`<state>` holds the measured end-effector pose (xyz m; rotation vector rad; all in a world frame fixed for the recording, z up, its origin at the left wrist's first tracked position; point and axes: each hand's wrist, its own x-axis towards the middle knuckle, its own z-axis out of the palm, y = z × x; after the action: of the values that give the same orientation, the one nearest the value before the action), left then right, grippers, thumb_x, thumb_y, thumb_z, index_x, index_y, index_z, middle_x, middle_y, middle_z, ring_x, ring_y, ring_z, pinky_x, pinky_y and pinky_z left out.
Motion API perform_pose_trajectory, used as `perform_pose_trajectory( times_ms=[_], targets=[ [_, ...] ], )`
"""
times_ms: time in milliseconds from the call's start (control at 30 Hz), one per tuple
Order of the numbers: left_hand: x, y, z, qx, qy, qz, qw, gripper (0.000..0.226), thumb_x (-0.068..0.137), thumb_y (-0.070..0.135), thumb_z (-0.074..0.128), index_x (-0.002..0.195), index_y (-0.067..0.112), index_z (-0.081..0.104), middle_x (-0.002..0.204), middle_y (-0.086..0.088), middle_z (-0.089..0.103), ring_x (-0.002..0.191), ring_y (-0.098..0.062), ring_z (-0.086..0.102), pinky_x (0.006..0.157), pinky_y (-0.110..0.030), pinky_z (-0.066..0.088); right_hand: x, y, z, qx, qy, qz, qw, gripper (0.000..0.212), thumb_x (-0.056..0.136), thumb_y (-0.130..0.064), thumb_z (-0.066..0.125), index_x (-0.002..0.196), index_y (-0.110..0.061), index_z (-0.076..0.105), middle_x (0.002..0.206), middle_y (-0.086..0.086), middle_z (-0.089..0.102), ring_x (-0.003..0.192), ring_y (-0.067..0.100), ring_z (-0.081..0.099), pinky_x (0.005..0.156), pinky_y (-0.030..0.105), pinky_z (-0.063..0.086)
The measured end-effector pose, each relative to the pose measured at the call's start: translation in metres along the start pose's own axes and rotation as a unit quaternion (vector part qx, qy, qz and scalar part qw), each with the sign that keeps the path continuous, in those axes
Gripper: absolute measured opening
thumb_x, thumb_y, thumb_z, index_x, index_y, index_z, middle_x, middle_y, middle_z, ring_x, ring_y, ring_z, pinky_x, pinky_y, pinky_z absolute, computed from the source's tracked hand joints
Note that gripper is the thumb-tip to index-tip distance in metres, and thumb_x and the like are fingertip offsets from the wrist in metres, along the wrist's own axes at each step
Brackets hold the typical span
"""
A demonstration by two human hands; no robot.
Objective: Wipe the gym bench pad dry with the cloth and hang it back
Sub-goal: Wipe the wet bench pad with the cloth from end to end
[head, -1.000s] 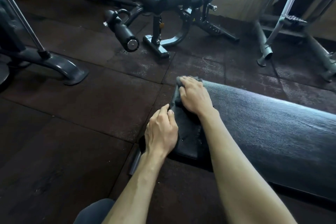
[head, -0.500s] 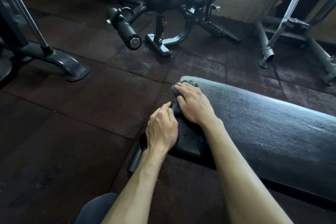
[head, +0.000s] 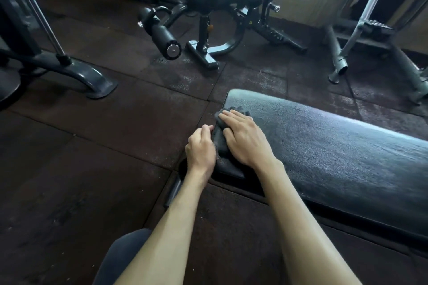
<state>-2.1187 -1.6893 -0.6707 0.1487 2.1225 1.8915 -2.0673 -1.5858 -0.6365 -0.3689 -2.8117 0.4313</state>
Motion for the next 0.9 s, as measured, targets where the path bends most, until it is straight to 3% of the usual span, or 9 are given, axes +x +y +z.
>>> perform_pose_trajectory(
  times_ms=[100, 267, 433, 567, 700, 800, 900],
  targets=[
    [0.004, -0.025, -0.002, -0.113, -0.009, -0.042, 0.993, 0.056, 0.084, 0.068, 0.041, 0.087, 0.03, 0.082, 0.104, -0.004, 0.079, 0.107, -0.024, 0.072, 0.105, -0.05, 0.05, -0.04, 0.0, -0.008, 0.018, -0.014, -0.001, 1.0, 0.051, 0.09, -0.026, 0.041, 0.139, -0.022, 0.055, 0.148, -0.008, 0.05, 0.144, 0.008, 0.035, 0.118, 0.023, 0.018],
    [-0.003, -0.022, -0.01, -0.162, -0.03, -0.074, 0.984, 0.075, 0.076, 0.079, 0.039, 0.093, 0.018, 0.081, 0.107, -0.007, 0.078, 0.109, -0.021, 0.072, 0.108, -0.047, 0.048, -0.027, 0.001, -0.007, -0.02, -0.012, 0.015, 1.0, 0.049, 0.092, -0.03, 0.039, 0.138, -0.018, 0.054, 0.149, -0.003, 0.049, 0.144, 0.016, 0.035, 0.12, 0.036, 0.025],
    [-0.017, -0.01, -0.02, -0.195, -0.041, -0.096, 0.975, 0.079, 0.105, 0.06, 0.023, 0.121, -0.001, 0.069, 0.119, -0.016, 0.073, 0.114, -0.021, 0.069, 0.112, -0.042, 0.046, -0.011, -0.017, 0.009, -0.049, 0.019, -0.005, 0.999, 0.036, 0.101, -0.028, 0.04, 0.129, -0.014, 0.059, 0.137, 0.0, 0.058, 0.136, 0.02, 0.044, 0.111, 0.035, 0.031],
    [-0.017, -0.012, -0.021, -0.231, -0.073, -0.111, 0.964, 0.083, 0.103, 0.063, 0.015, 0.112, 0.005, 0.073, 0.116, -0.013, 0.075, 0.112, -0.019, 0.07, 0.109, -0.038, 0.049, -0.057, -0.016, -0.001, -0.025, 0.017, -0.036, 0.999, 0.044, 0.096, -0.029, 0.045, 0.137, -0.018, 0.057, 0.144, -0.003, 0.055, 0.14, 0.016, 0.042, 0.117, 0.032, 0.027],
    [-0.019, -0.013, -0.022, -0.24, -0.075, -0.108, 0.962, 0.088, 0.1, 0.069, 0.017, 0.125, 0.002, 0.067, 0.12, -0.013, 0.073, 0.115, -0.02, 0.069, 0.112, -0.042, 0.045, -0.06, -0.006, -0.005, -0.044, 0.005, -0.006, 0.999, 0.049, 0.093, -0.031, 0.042, 0.139, -0.019, 0.054, 0.147, -0.004, 0.051, 0.142, 0.013, 0.038, 0.118, 0.027, 0.019],
    [-0.022, -0.016, -0.024, -0.242, -0.071, -0.113, 0.961, 0.088, 0.099, 0.07, 0.018, 0.129, 0.002, 0.066, 0.123, -0.012, 0.072, 0.119, -0.02, 0.067, 0.114, -0.043, 0.044, -0.039, -0.018, 0.005, -0.067, 0.02, 0.018, 0.997, 0.043, 0.095, -0.029, 0.041, 0.133, -0.016, 0.054, 0.144, -0.001, 0.053, 0.14, 0.019, 0.041, 0.117, 0.041, 0.031],
    [-0.023, -0.019, -0.026, -0.236, -0.101, -0.09, 0.962, 0.084, 0.103, 0.064, 0.013, 0.118, 0.005, 0.071, 0.116, -0.009, 0.075, 0.115, -0.015, 0.068, 0.112, -0.036, 0.045, -0.051, -0.033, 0.014, -0.066, 0.039, -0.022, 0.997, 0.045, 0.096, -0.029, 0.044, 0.137, -0.015, 0.054, 0.144, 0.002, 0.055, 0.139, 0.022, 0.043, 0.114, 0.041, 0.035]
  ],
)
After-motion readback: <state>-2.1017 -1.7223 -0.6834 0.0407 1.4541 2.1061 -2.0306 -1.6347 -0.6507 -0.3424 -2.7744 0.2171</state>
